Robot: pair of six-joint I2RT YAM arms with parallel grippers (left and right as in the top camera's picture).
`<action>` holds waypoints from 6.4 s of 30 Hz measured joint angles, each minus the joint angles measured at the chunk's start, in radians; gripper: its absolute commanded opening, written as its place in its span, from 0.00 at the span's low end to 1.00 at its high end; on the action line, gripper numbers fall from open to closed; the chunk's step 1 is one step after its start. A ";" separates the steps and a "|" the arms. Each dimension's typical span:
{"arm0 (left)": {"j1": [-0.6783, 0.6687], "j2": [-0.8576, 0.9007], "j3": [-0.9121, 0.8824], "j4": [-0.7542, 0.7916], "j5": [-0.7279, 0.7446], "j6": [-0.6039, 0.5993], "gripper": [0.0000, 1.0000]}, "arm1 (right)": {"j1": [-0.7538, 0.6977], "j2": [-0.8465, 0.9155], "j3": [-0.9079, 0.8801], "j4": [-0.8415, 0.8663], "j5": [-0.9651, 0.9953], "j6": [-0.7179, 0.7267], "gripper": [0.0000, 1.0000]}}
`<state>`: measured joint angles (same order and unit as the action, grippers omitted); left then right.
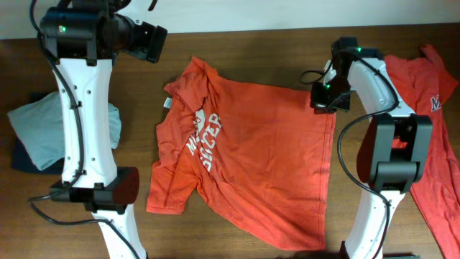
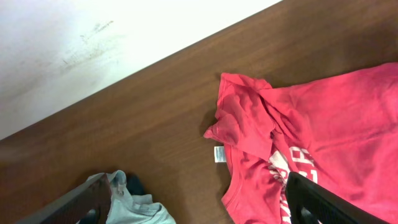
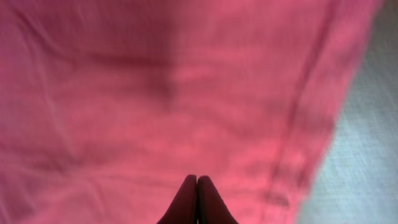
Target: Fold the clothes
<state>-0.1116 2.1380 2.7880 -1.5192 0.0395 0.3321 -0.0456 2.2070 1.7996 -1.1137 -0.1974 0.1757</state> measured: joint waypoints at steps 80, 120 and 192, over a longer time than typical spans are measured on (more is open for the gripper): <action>-0.117 0.304 -0.441 0.898 -0.184 0.010 0.99 | -0.189 0.047 0.511 -0.375 -0.193 -0.067 0.50; -0.112 0.439 -0.319 0.784 -0.023 -0.047 0.53 | -0.189 0.047 0.511 -0.409 -0.192 -0.071 0.56; 0.151 -0.399 -1.791 0.363 0.125 -0.503 0.01 | -0.137 -0.756 -0.480 -0.318 -0.112 -0.002 0.85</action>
<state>0.0399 1.7386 0.9974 -1.1564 0.1642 -0.1711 -0.1822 1.4506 1.3193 -1.4319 -0.3092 0.1738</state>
